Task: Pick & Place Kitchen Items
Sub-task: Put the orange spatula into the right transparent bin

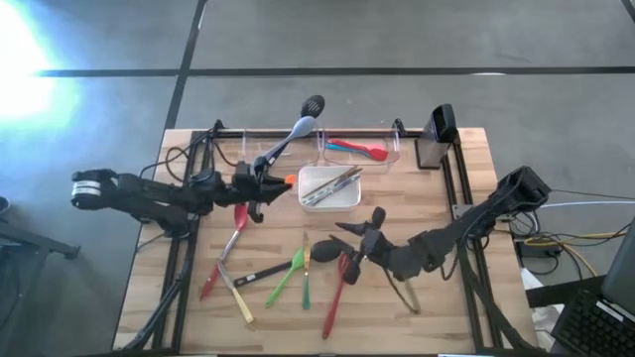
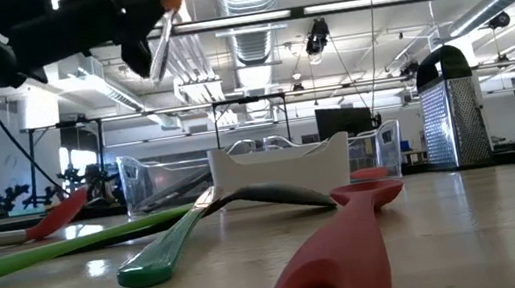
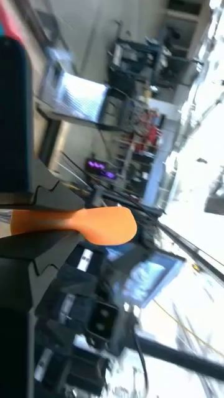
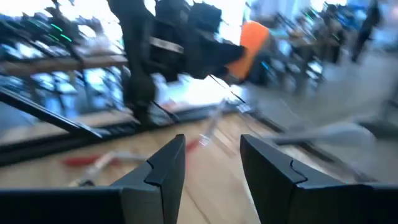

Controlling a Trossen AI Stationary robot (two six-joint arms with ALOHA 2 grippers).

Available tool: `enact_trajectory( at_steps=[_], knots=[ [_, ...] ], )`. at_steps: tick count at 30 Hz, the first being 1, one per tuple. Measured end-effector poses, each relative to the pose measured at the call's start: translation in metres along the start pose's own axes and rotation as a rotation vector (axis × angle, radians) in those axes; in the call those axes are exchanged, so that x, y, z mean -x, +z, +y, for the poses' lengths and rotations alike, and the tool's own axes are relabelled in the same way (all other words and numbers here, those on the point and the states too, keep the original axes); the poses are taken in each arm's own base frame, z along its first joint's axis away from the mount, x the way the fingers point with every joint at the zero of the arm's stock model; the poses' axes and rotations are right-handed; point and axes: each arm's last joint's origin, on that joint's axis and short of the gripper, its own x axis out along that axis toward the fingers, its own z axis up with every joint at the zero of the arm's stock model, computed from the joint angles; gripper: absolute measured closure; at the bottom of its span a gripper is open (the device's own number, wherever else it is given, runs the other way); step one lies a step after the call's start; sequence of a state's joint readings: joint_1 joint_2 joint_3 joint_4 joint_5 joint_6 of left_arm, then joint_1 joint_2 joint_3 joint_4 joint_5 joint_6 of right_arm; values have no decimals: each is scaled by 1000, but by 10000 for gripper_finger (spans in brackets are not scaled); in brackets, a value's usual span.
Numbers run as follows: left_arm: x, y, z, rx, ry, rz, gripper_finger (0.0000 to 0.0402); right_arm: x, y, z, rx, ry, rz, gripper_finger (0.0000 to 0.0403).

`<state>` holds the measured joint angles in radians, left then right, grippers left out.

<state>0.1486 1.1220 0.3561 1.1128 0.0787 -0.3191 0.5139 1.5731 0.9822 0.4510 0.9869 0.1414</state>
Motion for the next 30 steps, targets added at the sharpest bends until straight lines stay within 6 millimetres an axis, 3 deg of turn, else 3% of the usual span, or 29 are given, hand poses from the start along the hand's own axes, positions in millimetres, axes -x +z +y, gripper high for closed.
enact_trajectory(
  at_steps=[7,14,21,26,30],
  knots=[
    [-16,14,-10,6,-148,-61,366,-18,-10,-3,16,102,-109,253],
    [-48,19,-19,7,-336,-22,366,-37,0,-4,4,69,-130,245],
    [-70,14,-19,19,-379,19,366,-39,9,-4,2,100,-149,256],
    [-78,6,-18,57,-362,203,366,-33,20,-5,51,107,-118,259],
    [-84,8,-17,48,-299,411,366,-26,32,-11,37,156,76,254]
  ],
)
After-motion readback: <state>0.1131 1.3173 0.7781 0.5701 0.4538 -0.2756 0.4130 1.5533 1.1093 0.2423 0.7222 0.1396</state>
